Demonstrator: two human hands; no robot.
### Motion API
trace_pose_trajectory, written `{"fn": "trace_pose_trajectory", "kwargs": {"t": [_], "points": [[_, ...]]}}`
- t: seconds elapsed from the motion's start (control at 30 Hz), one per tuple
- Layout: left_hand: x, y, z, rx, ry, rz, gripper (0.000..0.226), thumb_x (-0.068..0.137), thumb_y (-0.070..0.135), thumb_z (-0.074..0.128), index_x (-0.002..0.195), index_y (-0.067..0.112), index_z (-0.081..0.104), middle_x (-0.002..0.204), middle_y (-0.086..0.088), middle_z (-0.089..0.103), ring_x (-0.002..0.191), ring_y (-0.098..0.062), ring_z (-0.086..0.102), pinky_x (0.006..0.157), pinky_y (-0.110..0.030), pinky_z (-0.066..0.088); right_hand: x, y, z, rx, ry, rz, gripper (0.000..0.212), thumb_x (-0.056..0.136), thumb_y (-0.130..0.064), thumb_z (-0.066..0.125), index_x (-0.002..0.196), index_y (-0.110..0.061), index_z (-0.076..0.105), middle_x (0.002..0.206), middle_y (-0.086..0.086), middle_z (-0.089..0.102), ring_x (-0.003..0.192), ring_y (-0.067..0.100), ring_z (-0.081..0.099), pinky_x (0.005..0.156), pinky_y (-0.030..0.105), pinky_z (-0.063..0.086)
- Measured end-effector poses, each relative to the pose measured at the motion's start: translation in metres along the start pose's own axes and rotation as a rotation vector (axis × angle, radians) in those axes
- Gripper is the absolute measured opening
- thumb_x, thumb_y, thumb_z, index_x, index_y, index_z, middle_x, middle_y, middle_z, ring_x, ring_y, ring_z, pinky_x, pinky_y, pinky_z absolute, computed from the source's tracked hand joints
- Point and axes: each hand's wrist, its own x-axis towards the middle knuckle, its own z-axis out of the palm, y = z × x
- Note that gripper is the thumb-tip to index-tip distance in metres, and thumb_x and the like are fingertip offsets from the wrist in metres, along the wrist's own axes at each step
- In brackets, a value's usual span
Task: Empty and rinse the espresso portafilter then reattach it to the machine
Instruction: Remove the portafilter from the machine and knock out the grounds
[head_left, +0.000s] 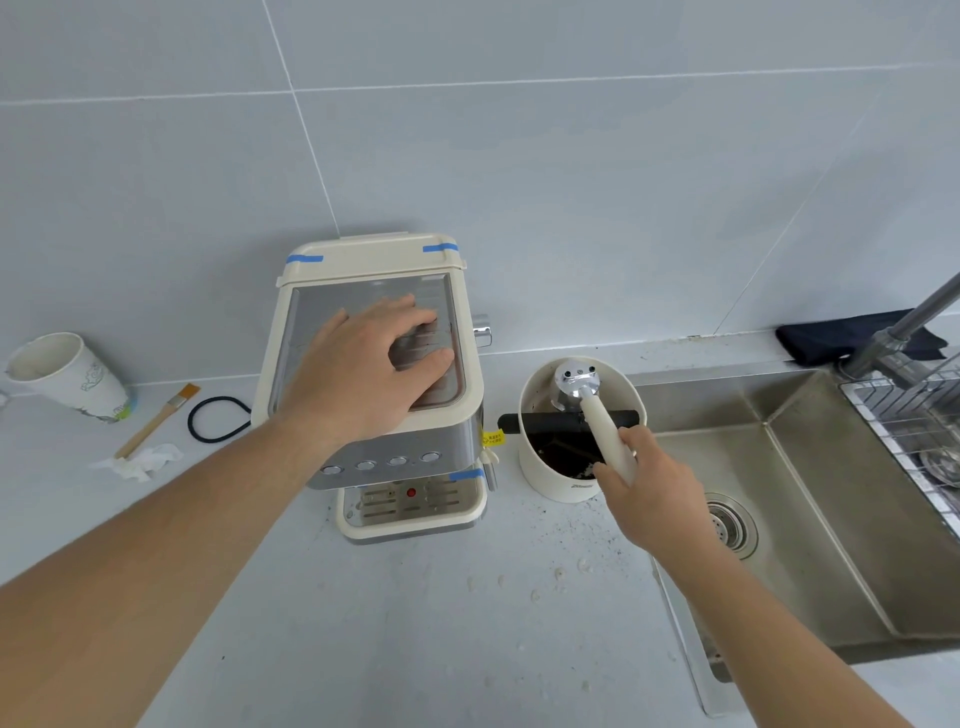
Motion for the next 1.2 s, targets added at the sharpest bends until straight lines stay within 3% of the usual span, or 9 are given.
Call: {"fn": "trace_pose_trajectory", "kwargs": {"t": [0.23,0.43,0.5,0.6,0.7,0.87,1.03,1.2], "points": [[0.001,0.0,0.002,-0.001,-0.003,-0.008,0.046,0.088,0.053,0.055,0.131,0.035,0.055,0.151,0.009,0.044,0.139,-0.011,0.038,0.12,-0.042,0.015,0.001,0.007,-0.003,0.035,-0.032,-0.007,0.032,0.092,-0.028,0.057,0.122,-0.018,0.048,0.079,-0.001,0.058,0.064,0.017,0.054,0.049,0.028,0.034],[0.0,0.0,0.002,0.011,-0.001,-0.019,0.046,0.089,0.054,0.054,0.131,0.036,0.054,0.151,0.01,0.044,0.139,-0.012,0.038,0.12,-0.043,0.016,0.001,0.011,-0.016,0.261,-0.062,0.021,0.028,0.089,-0.029,0.06,0.116,-0.027,0.05,0.089,-0.004,0.059,0.066,0.026,0.066,0.059,0.044,0.059],[-0.001,0.001,0.001,0.015,-0.002,-0.023,0.047,0.089,0.053,0.054,0.132,0.036,0.054,0.151,0.01,0.043,0.139,-0.012,0.038,0.12,-0.043,0.016,-0.001,0.009,-0.023,0.403,-0.09,0.073,0.027,0.089,-0.025,0.062,0.114,-0.026,0.052,0.093,0.002,0.062,0.057,0.026,0.068,0.053,0.04,0.06],[-0.001,0.003,0.001,0.022,-0.001,-0.022,0.047,0.089,0.053,0.054,0.132,0.035,0.054,0.152,0.009,0.043,0.139,-0.012,0.038,0.12,-0.042,0.015,-0.006,0.008,-0.029,0.746,-0.152,0.223,0.027,0.09,-0.014,0.065,0.116,-0.015,0.058,0.092,0.015,0.063,0.048,0.022,0.06,0.044,0.032,0.054],[-0.002,0.003,0.0,0.017,0.001,-0.035,0.046,0.089,0.053,0.054,0.131,0.035,0.055,0.152,0.009,0.043,0.139,-0.012,0.038,0.119,-0.04,0.015,-0.013,0.005,-0.034,1.105,-0.266,0.356,0.024,0.09,-0.008,0.067,0.112,-0.004,0.06,0.084,0.016,0.054,0.05,0.022,0.052,0.043,0.029,0.048],[-0.005,0.01,-0.003,0.005,0.008,-0.043,0.046,0.089,0.051,0.055,0.131,0.033,0.056,0.151,0.009,0.044,0.136,-0.018,0.039,0.116,-0.038,0.02,-0.029,-0.001,-0.04,1.459,-0.419,0.532,0.018,0.093,-0.013,0.06,0.11,-0.007,0.059,0.076,0.009,0.057,0.046,0.015,0.051,0.039,0.022,0.046],[-0.005,0.009,-0.005,-0.007,-0.024,-0.053,0.048,0.088,0.055,0.051,0.132,0.036,0.054,0.151,0.013,0.042,0.133,-0.023,0.039,0.114,-0.036,0.021,-0.049,-0.013,-0.04,1.638,-0.472,0.551,0.042,0.081,-0.022,0.062,0.121,-0.009,0.059,0.075,0.008,0.059,0.045,0.013,0.048,0.038,0.021,0.043],[-0.01,0.011,-0.01,-0.02,-0.008,0.007,0.041,0.091,0.048,0.05,0.125,0.027,0.059,0.135,0.006,0.055,0.118,-0.022,0.047,0.107,-0.034,0.024,-0.072,-0.024,-0.04,1.708,-0.483,0.498,0.048,0.081,-0.024,0.059,0.125,-0.007,0.061,0.072,0.007,0.056,0.041,0.012,0.044,0.034,0.02,0.038]]}}
